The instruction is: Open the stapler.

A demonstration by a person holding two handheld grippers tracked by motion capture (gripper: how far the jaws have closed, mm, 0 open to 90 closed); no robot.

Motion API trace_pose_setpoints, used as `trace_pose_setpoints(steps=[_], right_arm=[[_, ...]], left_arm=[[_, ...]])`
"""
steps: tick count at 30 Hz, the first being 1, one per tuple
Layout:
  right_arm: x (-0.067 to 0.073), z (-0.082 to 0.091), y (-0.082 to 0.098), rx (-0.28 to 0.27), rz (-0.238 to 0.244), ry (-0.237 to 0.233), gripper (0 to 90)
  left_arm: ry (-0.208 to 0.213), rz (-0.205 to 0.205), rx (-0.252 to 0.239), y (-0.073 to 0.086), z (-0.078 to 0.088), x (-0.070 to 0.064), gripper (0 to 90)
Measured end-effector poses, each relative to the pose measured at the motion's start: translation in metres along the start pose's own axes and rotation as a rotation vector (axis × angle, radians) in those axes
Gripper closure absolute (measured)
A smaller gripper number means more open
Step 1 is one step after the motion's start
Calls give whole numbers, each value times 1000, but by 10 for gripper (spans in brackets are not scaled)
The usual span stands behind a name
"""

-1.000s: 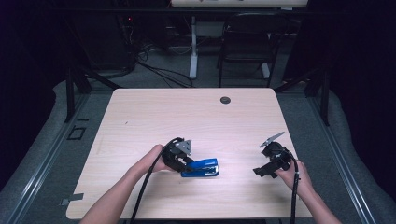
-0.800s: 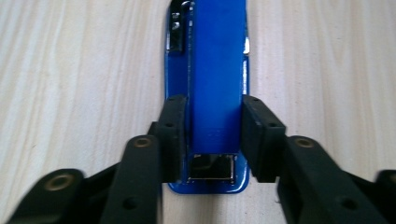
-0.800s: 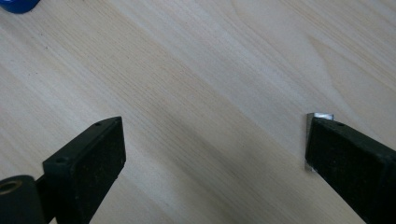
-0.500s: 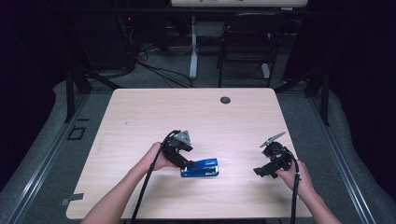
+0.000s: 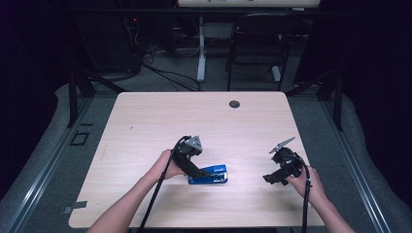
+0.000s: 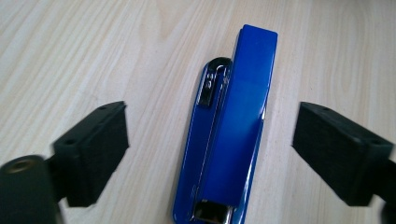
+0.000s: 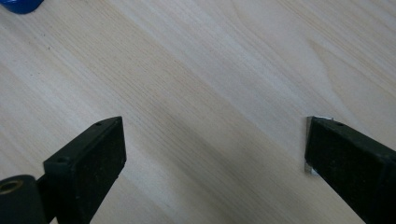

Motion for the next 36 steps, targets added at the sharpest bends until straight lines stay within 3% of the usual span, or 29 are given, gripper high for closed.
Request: trace_pose_setpoints(steps=[1, 2, 5, 7, 11, 18, 24, 25, 26, 27, 28, 32, 33, 34, 36], right_arm=[[1, -1, 0, -19, -14, 2, 48], [-2, 3, 0, 30, 27, 6, 48], [-2, 4, 0, 32, 28, 6, 48], [-2, 4, -1, 36, 31, 2, 48], [-1, 4, -2, 11, 17, 2, 48], [-2, 5, -1, 28, 29, 10, 48], [0, 7, -2, 23, 32, 1, 48], [2, 3, -2, -24, 1, 10, 48], [0, 5, -2, 21, 37, 3, 48], [1, 6, -2, 32, 35, -1, 48], [1, 6, -2, 30, 35, -2, 48], [0, 6, -2, 27, 35, -2, 48], [0, 6, -1, 29, 35, -3, 48], [0, 6, -1, 26, 32, -1, 48], [0, 6, -2, 26, 32, -1, 50]], left_arm=[[-5, -2, 1, -1, -2, -1, 72], [-3, -5, 4, -2, -3, -3, 58], [5, -2, 7, -6, -9, -8, 31], [35, 5, 32, -6, -15, -11, 31], [24, 6, 48, -8, -24, -16, 32], [15, 17, 54, -11, -33, -17, 58], [42, -13, 22, -18, -35, -23, 210], [44, -19, 18, -19, -35, -24, 248], [45, -21, 13, -20, -36, -25, 299], [43, -28, 17, -22, -36, -25, 304], [35, -26, 12, -23, -37, -25, 370], [35, -39, 23, -25, -40, -25, 419], [17, -50, 38, -25, -40, -25, 428], [37, -49, 29, -25, -43, -26, 442], [33, -59, 37, -25, -44, -27, 473]])
Point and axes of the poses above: each handheld gripper's, and its own axes: z roughly backward along the jaws, y roughly out of its underside, x roughly to its left, the point moved 5 cm from there along -z, roughly forward along the jaws, and after that the axes turned 5 degrees about z, right-handed, at the moved point
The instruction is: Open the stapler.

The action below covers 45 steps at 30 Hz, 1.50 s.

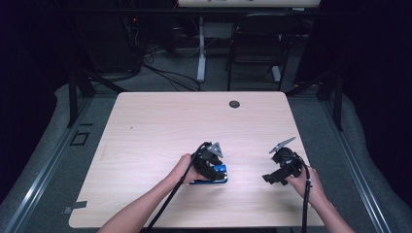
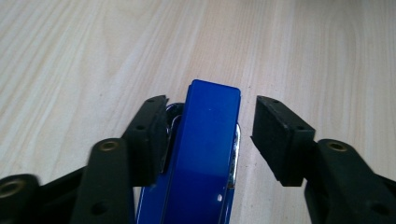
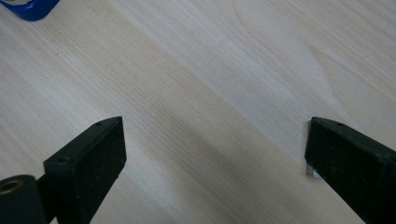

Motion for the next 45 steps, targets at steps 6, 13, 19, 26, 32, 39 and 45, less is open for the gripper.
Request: trace_pose_setpoints(steps=[6, 13, 19, 26, 32, 39, 45], right_arm=[[1, 1, -1, -6, 3, -4, 53], [1, 0, 0, 3, 4, -6, 54], [0, 0, 0, 5, 4, -2, 54], [0, -2, 0, 2, 6, -4, 54], [0, -1, 0, -6, -5, -13, 54], [-1, 0, 0, -10, -7, -1, 55], [1, 2, -2, -19, 2, -16, 77]], left_arm=[[-17, -14, -1, -1, -3, -1, 539], [-47, -25, -7, 0, -1, 0, 609], [-24, -35, -25, -1, 5, 1, 619], [-16, -57, -35, -1, 11, -1, 626], [-11, -66, -43, -2, 16, -1, 630], [-14, -88, -54, -2, 25, -3, 635], [-9, -97, -54, -2, 31, -4, 639]])
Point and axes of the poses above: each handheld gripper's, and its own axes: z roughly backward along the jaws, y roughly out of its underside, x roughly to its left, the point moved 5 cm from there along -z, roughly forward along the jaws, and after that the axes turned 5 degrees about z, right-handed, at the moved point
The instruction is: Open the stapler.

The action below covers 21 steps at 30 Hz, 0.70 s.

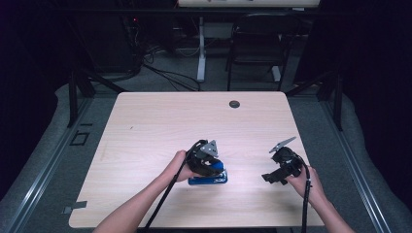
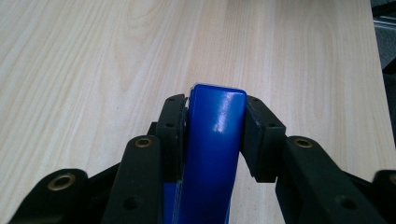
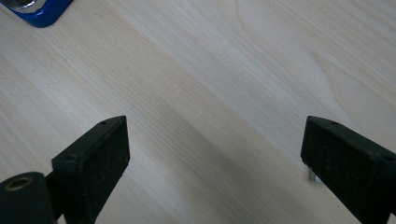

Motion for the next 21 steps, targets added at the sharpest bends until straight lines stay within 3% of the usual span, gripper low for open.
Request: trace_pose_setpoints(steps=[4, 10, 18, 20, 21], right_arm=[[3, -1, -3, -43, -23, -7, 79], [7, 1, -10, -65, -22, -23, 95], [20, -3, -25, -103, 5, -51, 141], [25, -3, -31, -128, 8, -56, 172], [28, -3, -35, -145, 22, -61, 249]], left_arm=[[4, -7, -1, 0, 3, 1, 641], [2, -17, -12, 1, 5, 1, 643], [6, -29, -14, 1, 10, 0, 646], [5, -31, -18, 1, 11, 0, 646], [3, -28, -16, 2, 12, 0, 646]])
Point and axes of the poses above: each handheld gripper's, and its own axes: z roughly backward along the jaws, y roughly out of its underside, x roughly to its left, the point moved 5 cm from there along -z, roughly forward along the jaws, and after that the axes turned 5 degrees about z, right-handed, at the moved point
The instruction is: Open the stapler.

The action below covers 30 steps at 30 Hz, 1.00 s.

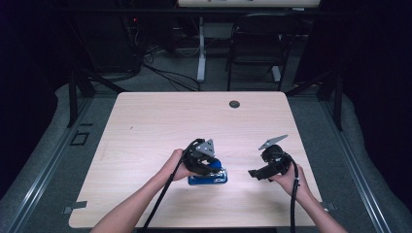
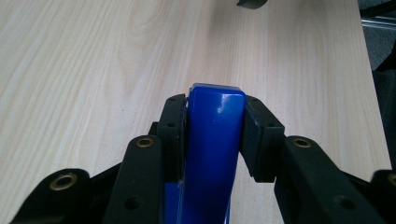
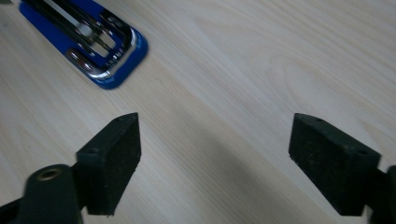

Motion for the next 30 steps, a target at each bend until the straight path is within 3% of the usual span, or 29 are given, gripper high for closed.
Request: trace_pose_setpoints(steps=[4, 9, 12, 20, 26, 28, 30], right_arm=[[12, -6, -10, -17, 51, -6, 574], [25, -13, -23, -56, 81, -60, 769], [34, -23, -36, -77, 90, -109, 841], [59, -38, -55, -77, 145, -175, 900], [63, -50, -55, -56, 152, -193, 900], [63, -50, -55, -55, 159, -167, 900], [61, -51, -54, -48, 154, -172, 900]], left_arm=[[-1, -4, -3, 0, 0, 1, 648], [-3, -14, 0, 0, 0, 1, 650], [-9, -14, -8, 0, 0, 2, 651], [-8, -21, -10, 1, 2, 2, 654], [-11, -36, -4, 1, 3, 1, 656], [-13, -37, -6, 1, 4, 1, 655], [-15, -40, -7, 1, 4, 0, 656]])
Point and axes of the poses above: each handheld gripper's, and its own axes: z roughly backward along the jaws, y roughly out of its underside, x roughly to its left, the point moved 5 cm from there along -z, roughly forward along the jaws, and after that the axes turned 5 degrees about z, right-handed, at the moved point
